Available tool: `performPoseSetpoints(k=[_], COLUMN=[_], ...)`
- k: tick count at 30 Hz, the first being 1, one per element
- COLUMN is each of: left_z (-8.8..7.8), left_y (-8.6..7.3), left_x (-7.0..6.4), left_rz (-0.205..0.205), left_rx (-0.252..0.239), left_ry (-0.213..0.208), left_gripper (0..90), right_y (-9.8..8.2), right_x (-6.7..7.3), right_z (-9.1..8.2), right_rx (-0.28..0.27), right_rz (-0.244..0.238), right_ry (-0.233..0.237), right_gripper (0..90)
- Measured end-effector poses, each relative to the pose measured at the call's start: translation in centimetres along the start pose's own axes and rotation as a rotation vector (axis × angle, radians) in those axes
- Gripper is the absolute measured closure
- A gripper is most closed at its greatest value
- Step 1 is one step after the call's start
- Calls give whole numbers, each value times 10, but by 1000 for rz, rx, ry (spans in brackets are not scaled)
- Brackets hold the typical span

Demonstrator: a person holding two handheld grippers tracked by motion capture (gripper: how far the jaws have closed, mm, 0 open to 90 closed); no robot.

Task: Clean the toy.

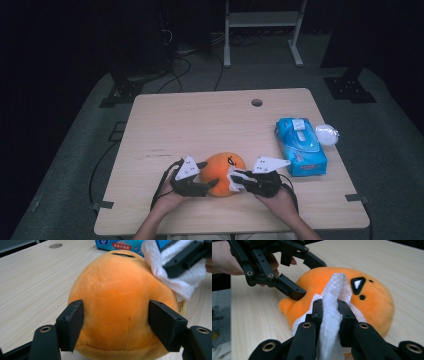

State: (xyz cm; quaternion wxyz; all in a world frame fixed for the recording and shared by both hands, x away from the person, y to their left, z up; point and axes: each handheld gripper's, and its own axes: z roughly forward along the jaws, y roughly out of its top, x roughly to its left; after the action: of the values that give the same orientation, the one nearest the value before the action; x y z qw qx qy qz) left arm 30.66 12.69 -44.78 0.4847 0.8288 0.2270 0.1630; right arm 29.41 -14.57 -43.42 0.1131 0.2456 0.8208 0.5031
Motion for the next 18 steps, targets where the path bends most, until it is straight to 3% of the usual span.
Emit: performPoseSetpoints(k=[3,4,7,10,11,14,16,18], left_z=[-1,-1,1,3,3,2,-2,-3], left_y=[-1,-3,-4,-4,-5,-7,-5,-5], left_x=[3,6,8,10,11,14,18,18], left_rz=[-17,-38,-47,-61,-72,-97,-152,-153], left_rx=[-1,-8,-8,-10,-15,-26,-63,-69], left_ry=[4,-4,-1,10,10,-5,-92,-102], left_gripper=[313,313,314,315,314,312,254,253], right_y=[1,-3,-12,-12,-9,-6,-8,-10], right_x=[-7,-17,-25,-18,-9,-4,-15,-19], right_z=[-4,-9,-11,-8,-3,0,-2,-3], right_rx=[-7,-5,-16,-28,-37,-30,-32,-32], right_rz=[14,35,94,88,71,38,76,89], right_ry=[-38,-98,-83,-43,9,-1,-30,-42], right_gripper=[777,776,776,776,775,774,774,774])
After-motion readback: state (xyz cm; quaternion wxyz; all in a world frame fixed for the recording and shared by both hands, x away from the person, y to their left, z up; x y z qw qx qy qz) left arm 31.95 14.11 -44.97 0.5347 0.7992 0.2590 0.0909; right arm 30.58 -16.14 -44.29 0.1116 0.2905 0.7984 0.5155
